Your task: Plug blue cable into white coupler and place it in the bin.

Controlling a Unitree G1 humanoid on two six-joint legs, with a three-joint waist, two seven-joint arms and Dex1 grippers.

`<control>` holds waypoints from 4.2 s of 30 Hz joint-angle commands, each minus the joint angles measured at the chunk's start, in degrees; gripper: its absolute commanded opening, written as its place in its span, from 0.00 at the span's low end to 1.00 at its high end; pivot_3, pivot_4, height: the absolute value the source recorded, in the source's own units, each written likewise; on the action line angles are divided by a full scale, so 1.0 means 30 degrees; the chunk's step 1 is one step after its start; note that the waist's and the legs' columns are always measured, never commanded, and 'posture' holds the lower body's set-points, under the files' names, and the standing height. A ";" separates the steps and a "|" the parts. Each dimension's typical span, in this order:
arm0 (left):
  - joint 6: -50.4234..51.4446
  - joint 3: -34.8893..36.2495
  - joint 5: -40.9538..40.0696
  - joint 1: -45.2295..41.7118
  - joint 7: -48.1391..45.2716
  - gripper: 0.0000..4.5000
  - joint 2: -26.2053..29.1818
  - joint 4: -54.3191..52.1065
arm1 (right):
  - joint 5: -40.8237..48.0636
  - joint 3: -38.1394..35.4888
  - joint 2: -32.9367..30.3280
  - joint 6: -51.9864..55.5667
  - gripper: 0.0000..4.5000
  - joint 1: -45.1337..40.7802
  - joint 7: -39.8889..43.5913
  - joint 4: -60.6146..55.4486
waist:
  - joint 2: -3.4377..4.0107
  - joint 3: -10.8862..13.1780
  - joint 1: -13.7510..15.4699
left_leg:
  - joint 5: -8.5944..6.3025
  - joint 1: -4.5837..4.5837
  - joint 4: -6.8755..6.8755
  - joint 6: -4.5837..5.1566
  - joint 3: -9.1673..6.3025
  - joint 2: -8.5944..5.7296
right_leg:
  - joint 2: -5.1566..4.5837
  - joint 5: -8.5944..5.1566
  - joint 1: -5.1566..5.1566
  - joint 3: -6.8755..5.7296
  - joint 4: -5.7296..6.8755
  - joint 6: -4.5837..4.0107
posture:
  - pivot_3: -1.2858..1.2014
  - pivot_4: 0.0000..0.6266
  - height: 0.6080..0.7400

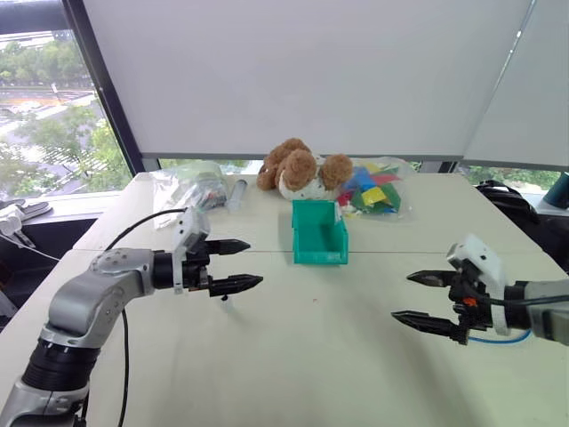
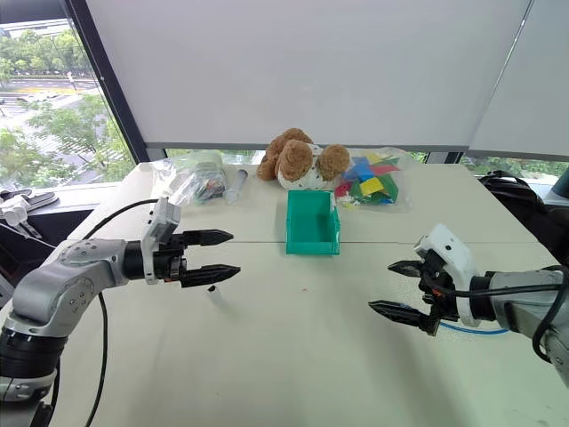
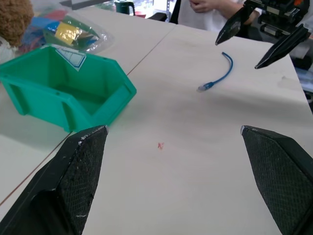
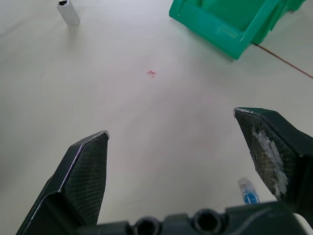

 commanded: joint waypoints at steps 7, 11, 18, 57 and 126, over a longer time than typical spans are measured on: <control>0.0130 0.0758 -0.0590 -0.0341 0.0316 1.00 0.0062 -0.0453 | -0.0239 -0.0204 -0.0366 -0.0361 0.99 -0.0278 0.0236 0.0023 | 0.0000 0.0000 0.0002 | 0.0000 0.0000 0.0001 0.0000 0.0000 0.0000 | 0.0000 0.0002 0.0001 0.0001 0.0001 0.0004 | 0.52 0.24 1.00; 0.0040 0.0659 -0.0565 -0.0348 0.0345 1.00 0.0046 -0.0362 | -0.0530 -0.0179 -0.0314 -0.0520 0.99 0.0007 0.0246 0.0061 | 0.0000 0.0000 0.0006 | 0.0000 0.0000 0.0001 0.0000 0.0001 0.0000 | 0.0000 0.0010 0.0001 0.0000 0.0001 0.0019 | 0.52 0.24 1.00; 0.0083 0.0482 -0.0623 -0.0391 0.0463 1.00 -0.0099 -0.0388 | -0.0898 -0.0405 -0.0318 -0.0689 0.99 0.0390 0.0213 0.0145 | 0.0000 0.0000 0.0002 | 0.0000 0.0000 0.0001 0.0000 0.0001 -0.0001 | 0.0000 0.0011 0.0001 0.0000 0.0001 0.0019 | 0.52 0.24 1.00; -0.0248 -0.0247 0.0080 -0.0634 0.0347 1.00 -0.0514 -0.0427 | -0.8800 0.5297 0.2120 -1.3226 0.37 -0.1389 0.4650 1.7749 | -0.0005 -0.0011 -0.0115 | 0.0002 0.0060 0.0049 -0.0001 0.0015 0.0003 | 0.0032 0.0032 0.0060 0.0011 0.0047 0.0058 | 0.52 0.24 1.00; -1.3687 -0.8166 1.0923 -0.1091 -0.3772 0.06 -0.5319 1.1542 | -0.8693 0.6870 0.4138 -0.2275 1.00 -0.1849 0.0967 -0.1891 | -0.0033 -0.0040 0.0028 | 0.0001 0.0017 0.0072 0.0001 -0.0025 -0.0023 | -0.0014 0.0025 0.0028 0.0002 0.0055 0.0050 | 0.52 0.24 1.00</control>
